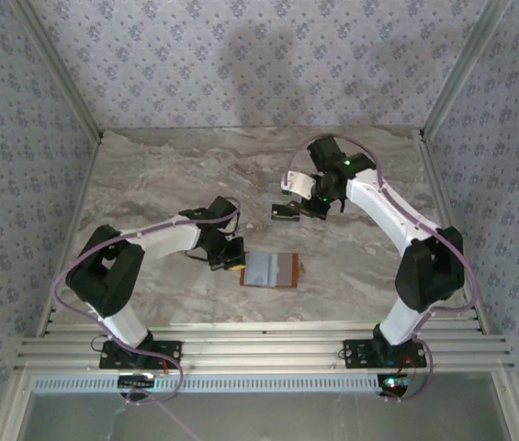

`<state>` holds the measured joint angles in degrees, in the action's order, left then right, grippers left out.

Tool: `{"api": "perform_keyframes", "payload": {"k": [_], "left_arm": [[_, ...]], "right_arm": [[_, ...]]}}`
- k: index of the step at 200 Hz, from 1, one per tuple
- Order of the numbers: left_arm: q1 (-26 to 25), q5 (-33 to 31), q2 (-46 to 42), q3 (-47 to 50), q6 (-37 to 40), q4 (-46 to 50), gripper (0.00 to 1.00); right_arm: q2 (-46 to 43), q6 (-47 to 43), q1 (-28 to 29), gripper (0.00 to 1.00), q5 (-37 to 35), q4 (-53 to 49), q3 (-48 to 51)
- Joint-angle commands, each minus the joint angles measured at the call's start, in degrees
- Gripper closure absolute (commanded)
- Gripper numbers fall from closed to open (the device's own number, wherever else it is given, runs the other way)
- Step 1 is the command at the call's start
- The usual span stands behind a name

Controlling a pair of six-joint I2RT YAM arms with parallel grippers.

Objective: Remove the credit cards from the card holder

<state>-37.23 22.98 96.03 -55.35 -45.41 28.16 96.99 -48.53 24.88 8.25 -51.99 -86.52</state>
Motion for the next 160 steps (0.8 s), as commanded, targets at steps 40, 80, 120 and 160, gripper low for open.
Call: {"api": "perform_keyframes", "payload": {"k": [40,80,120,160], "left_arm": [[-1.49,1.89,1.11,1.65,-0.52,-1.61,0.94],[-1.94,1.58,0.91,2.03,-1.17,-1.90,0.94],[-1.89,1.23,0.14,2.23,-1.70,-1.97,0.94],[-1.88,1.06,-0.36,2.50,-2.05,-2.06,0.94]], "right_arm": [[11.03,-9.28,1.73,1.00,-1.48,-6.00,-11.46],[17.35,-11.58,2.80,1.00,-1.90,-9.52,-17.93],[20.86,-13.60,3.26,1.00,-3.26,-10.58,-21.17],[24.30,-14.68,3.58,1.00,-5.26,-12.99,-23.72]]}}
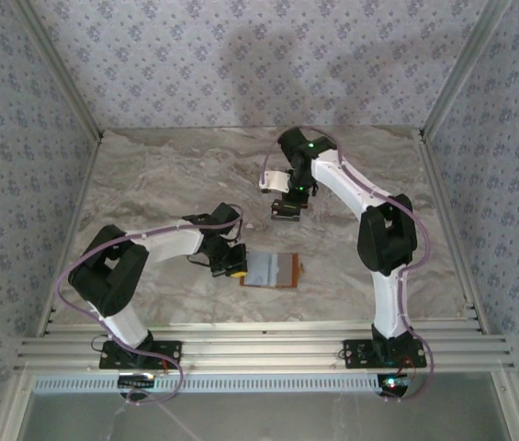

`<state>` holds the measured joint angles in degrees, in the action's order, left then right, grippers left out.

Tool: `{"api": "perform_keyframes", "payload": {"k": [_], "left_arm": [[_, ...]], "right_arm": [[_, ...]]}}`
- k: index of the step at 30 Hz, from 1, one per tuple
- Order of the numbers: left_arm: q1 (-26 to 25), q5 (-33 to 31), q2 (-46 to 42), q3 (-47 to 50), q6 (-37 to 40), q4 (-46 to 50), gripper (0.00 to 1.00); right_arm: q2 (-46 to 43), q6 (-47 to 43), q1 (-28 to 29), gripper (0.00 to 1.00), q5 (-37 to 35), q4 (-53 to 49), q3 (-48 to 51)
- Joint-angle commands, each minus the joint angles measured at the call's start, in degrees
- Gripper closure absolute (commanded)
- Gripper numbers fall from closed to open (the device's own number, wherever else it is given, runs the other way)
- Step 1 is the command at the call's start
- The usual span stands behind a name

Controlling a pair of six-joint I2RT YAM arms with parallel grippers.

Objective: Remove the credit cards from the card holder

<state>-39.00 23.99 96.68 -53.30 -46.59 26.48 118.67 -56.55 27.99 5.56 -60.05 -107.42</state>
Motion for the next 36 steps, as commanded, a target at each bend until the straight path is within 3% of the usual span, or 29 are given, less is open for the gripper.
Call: {"api": "perform_keyframes", "payload": {"k": [1,12,22,36], "left_arm": [[-0.11,0.03,-1.04,0.46,-0.87,-0.38,0.94],[-0.11,-0.26,-1.15,0.52,-0.96,-0.21,0.94],[-0.07,-0.52,-1.70,1.00,-1.28,-0.38,0.94],[-0.09,-0.70,-2.16,0.65,-1.17,-0.02,0.94]], "right_arm": [[2.70,-6.69,0.48,1.00,-2.61,-5.00,-2.85],[5.77,-6.89,0.72,1.00,-2.05,-5.35,-3.19],[6.18,-6.68,1.10,0.78,-5.51,-2.30,-2.90],[-0.97,-5.33,1.61,0.74,-10.19,6.97,1.93]]}}
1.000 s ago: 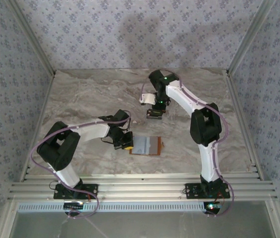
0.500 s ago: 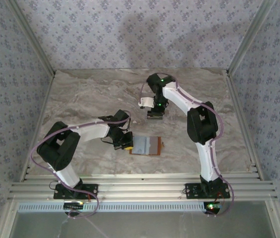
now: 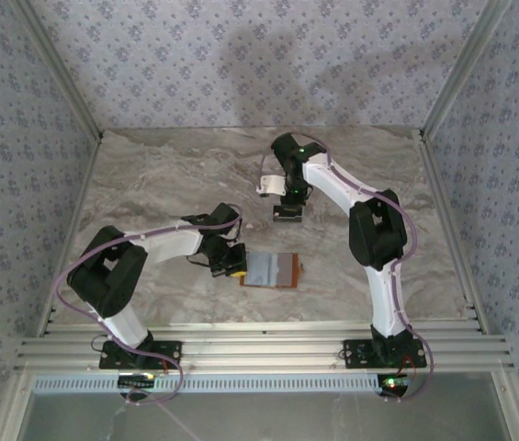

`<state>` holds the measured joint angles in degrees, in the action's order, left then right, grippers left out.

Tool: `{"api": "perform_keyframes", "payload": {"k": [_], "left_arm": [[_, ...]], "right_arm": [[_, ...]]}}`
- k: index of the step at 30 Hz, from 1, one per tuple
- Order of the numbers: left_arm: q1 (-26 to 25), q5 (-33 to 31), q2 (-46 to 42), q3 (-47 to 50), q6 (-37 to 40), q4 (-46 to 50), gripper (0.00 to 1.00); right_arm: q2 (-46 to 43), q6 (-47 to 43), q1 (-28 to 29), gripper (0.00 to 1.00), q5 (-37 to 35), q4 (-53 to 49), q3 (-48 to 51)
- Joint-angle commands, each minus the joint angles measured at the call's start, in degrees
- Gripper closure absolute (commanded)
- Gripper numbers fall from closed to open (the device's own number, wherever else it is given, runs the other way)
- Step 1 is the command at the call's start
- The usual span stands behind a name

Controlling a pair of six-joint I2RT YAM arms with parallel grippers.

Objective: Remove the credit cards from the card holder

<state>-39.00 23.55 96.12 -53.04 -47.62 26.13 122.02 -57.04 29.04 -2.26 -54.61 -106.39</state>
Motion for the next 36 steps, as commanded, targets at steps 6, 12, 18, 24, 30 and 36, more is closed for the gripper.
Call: {"api": "perform_keyframes", "payload": {"k": [6,12,18,24,30,36], "left_arm": [[-0.20,0.36,-0.85,0.39,0.05,-0.03,0.94],[-1.00,0.70,-0.33,0.32,-0.55,-0.72,0.94],[-2.08,0.79,0.21,-0.31,-0.82,-0.88,0.94],[-2.27,0.57,-0.28,-0.56,-1.19,-0.99,0.94],[-1.61,-0.69,-2.29,-0.77,-1.43,-0.82,0.94],[0.38,-0.71,-3.43,-0.52,-0.99,-2.25,0.94]], "right_arm": [[-8.46,-1.16,1.01,0.74,-1.86,3.57,3.78],[-12.53,11.34,2.19,0.72,1.42,5.45,6.13],[-19.10,23.03,4.03,0.71,5.34,10.59,13.05],[-25.66,38.33,4.38,0.72,8.27,15.94,20.45],[-32.37,63.06,4.45,0.77,11.23,23.72,30.95],[-34.10,82.30,5.42,0.83,18.39,27.13,37.56]]}}
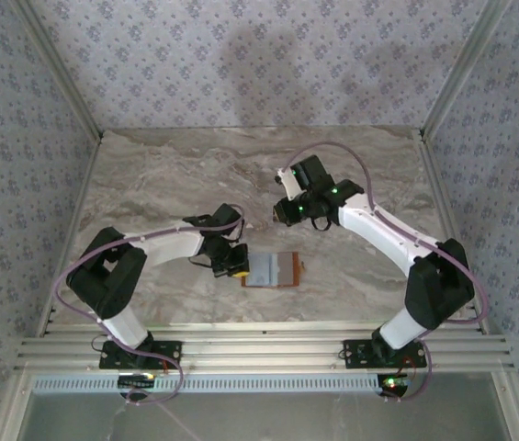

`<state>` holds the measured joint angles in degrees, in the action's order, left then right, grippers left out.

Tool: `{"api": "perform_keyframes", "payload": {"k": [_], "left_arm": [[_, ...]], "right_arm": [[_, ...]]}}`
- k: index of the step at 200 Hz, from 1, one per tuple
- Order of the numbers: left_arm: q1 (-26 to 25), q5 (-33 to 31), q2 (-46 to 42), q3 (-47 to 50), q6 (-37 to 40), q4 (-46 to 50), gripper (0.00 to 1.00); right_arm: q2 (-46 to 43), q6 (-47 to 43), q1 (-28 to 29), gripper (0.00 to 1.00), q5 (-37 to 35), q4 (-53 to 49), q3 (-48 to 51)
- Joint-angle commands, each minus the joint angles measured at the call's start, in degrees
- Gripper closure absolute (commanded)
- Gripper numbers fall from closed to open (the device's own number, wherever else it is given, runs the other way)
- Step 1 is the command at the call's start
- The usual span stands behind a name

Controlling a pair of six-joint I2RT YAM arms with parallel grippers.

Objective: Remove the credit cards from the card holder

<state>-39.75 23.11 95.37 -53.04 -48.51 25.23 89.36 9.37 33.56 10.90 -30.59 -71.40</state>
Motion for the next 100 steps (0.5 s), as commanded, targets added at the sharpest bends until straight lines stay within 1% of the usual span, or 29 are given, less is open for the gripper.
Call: {"api": "perform_keyframes", "payload": {"k": [1,24,31,46,65,100], "left_arm": [[1.51,-0.26,-3.03,-0.27,-0.09,-1.82,0.94],[2.75,-0.35,-3.70,0.41,-0.09,-3.31,0.94],[3.13,-0.35,-3.90,0.63,-0.11,-3.71,0.94],[4.15,-0.19,-4.21,1.15,-0.14,-4.43,0.94],[5.82,0.59,-4.08,1.14,0.72,-4.49,0.94],[9.06,1.92,-4.38,1.14,3.11,-3.32,0.94]], "right_arm": [[-1.77,18.70,1.35,0.83,5.77,3.60,5.10],[-2.04,26.18,2.67,0.83,7.83,3.50,7.82],[-1.99,29.75,3.19,0.83,8.80,3.56,8.83],[-1.82,33.13,4.08,0.83,11.36,5.24,10.84],[-1.13,35.54,6.20,0.81,12.57,7.36,12.92],[2.70,37.62,9.48,0.77,12.39,7.75,12.22]]}}
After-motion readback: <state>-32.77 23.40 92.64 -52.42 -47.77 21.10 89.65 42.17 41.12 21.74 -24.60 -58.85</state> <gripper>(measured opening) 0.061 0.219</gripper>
